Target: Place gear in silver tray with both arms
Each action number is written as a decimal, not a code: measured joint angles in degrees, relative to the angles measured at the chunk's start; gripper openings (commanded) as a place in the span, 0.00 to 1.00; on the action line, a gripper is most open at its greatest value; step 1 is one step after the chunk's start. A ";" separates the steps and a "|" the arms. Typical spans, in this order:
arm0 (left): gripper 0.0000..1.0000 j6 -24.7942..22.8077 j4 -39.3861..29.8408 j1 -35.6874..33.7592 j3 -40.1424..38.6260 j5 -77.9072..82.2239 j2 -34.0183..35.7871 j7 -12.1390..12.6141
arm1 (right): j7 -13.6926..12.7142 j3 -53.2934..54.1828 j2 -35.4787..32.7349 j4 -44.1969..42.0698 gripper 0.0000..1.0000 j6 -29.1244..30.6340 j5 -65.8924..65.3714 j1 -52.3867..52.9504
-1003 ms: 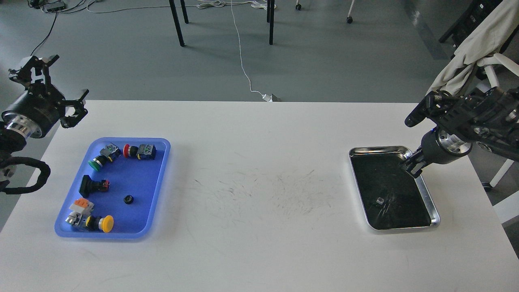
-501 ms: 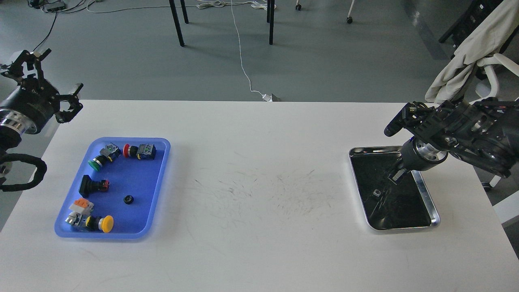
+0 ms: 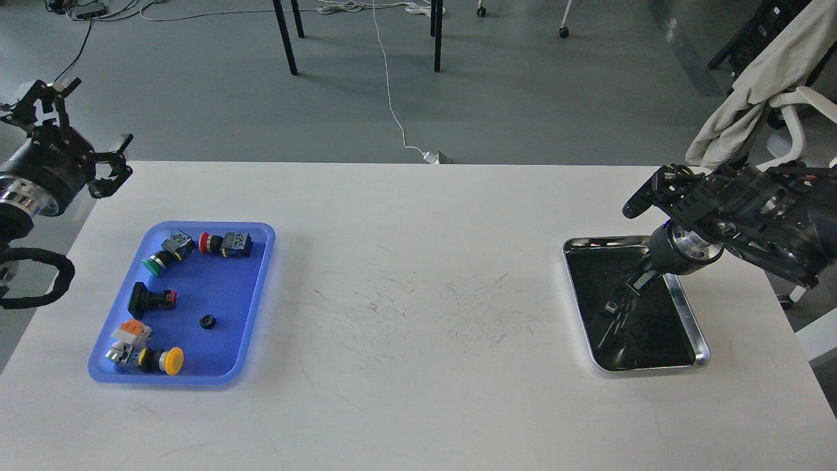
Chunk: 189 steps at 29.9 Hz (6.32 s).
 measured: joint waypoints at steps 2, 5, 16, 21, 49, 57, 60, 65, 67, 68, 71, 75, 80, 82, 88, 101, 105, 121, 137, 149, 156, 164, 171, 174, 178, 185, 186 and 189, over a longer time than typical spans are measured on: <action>0.98 0.00 -0.01 0.00 0.00 0.00 0.09 -0.09 | 0.00 0.21 0.00 -0.18 0.35 0.00 0.05 -0.02; 0.99 0.00 0.00 0.01 0.00 0.00 0.44 -0.31 | 0.00 1.22 0.00 -0.23 0.50 0.00 0.11 -0.11; 0.99 -0.08 -0.08 0.02 0.05 0.00 1.99 -0.34 | 0.00 5.75 -0.25 -0.21 0.70 0.01 0.47 -1.06; 0.99 0.15 -0.19 0.76 0.82 0.28 3.12 0.02 | 0.00 13.01 -1.71 0.14 0.76 0.00 5.75 -1.00; 0.98 -4.72 -0.93 2.15 4.34 30.29 12.18 -8.39 | -0.04 26.24 -31.53 16.88 0.84 -8.16 68.92 -7.09; 0.97 -4.71 -2.71 3.55 4.41 43.52 14.98 -8.41 | -0.01 26.30 -32.12 21.59 0.85 -12.83 73.56 -9.89; 0.96 -4.71 -4.54 3.90 4.42 48.10 15.80 -8.41 | 0.00 26.36 -31.71 21.77 0.86 -13.03 74.91 -10.28; 0.94 -4.71 -6.11 4.22 4.31 58.06 16.32 -8.41 | 0.01 26.39 -30.64 21.38 0.86 -13.06 75.22 -10.68; 0.94 -4.71 -6.59 4.15 3.90 62.09 16.48 -8.41 | 0.01 26.39 -30.01 21.09 0.86 -13.14 75.23 -11.43; 0.94 -4.71 -6.68 3.93 3.81 63.74 16.60 -8.41 | 0.01 26.39 -29.71 20.90 0.86 -13.22 75.23 -11.97; 0.94 -4.71 -7.00 3.11 3.58 66.79 17.20 -8.41 | 0.01 26.39 -28.82 20.64 0.87 -13.96 75.19 -13.59; 0.95 -4.70 -6.93 -0.69 3.42 67.73 19.12 -8.41 | 0.01 26.39 -28.06 20.42 0.87 -14.83 75.12 -15.01; 0.95 -3.35 -6.47 -3.54 3.70 64.68 18.84 -8.41 | 0.01 26.40 -27.57 19.84 0.87 -16.25 75.15 -15.38; 0.95 -3.14 -6.48 -3.36 4.31 63.25 18.77 -8.41 | 0.01 26.40 -27.45 19.90 0.87 -16.90 75.20 -15.59; 0.95 -2.97 -11.04 -4.47 5.92 73.69 19.47 -8.39 | 0.01 26.39 -26.96 20.23 0.87 -18.04 75.22 -15.88; 0.98 1.40 -29.98 -5.83 6.34 100.22 20.70 -8.39 | -0.01 26.29 -26.68 19.50 0.87 -17.90 75.06 -16.12; 0.98 3.08 -34.29 -5.81 6.44 108.16 21.00 -8.40 | -0.01 26.30 -26.14 19.42 0.87 -18.05 75.02 -16.12; 0.97 16.10 -34.64 -4.24 18.30 121.67 16.85 -8.40 | -0.01 35.92 -26.45 19.13 0.91 -20.31 77.27 -20.24; 0.92 20.92 -29.29 0.97 18.64 122.64 13.44 -8.40 | 0.00 39.23 -26.41 16.62 0.96 -22.56 98.60 -21.85; 0.89 23.93 -25.47 3.15 18.73 123.49 10.74 -8.40 | -0.43 39.65 -27.39 16.76 0.99 -16.39 105.51 -22.89; 0.86 24.21 -25.15 3.26 18.73 123.57 10.28 -8.40 | -3.64 40.65 -27.89 16.89 0.99 -14.70 115.43 -23.65; 0.77 28.46 -21.06 4.81 18.72 126.11 8.41 -8.40 | -3.40 41.87 -27.18 16.88 0.99 -14.71 118.77 -24.86; 0.70 31.43 -18.85 6.55 19.47 128.18 8.19 -8.42 | -2.55 42.22 -26.90 16.91 0.99 -14.73 118.90 -24.92; 0.70 31.68 -18.04 6.55 19.68 128.07 8.19 -8.40 | -2.51 42.42 -26.89 16.90 0.99 -14.73 118.85 -24.92; 0.65 32.13 -17.70 6.59 19.68 127.77 8.19 -8.40 | -2.50 42.46 -26.76 16.72 0.99 -14.74 118.83 -24.92; 0.52 32.60 -17.45 6.78 19.78 128.04 7.83 -8.40 | -2.43 42.40 -26.53 16.45 0.99 -14.99 118.69 -25.67; 0.51 32.60 -17.48 6.72 19.78 128.03 7.82 -8.41 | -2.43 42.39 -26.45 16.39 0.99 -15.05 118.65 -25.76; 0.47 32.60 -17.84 6.46 19.77 128.02 7.74 -8.40 | -2.42 42.32 -26.07 15.90 0.99 -15.14 118.58 -26.24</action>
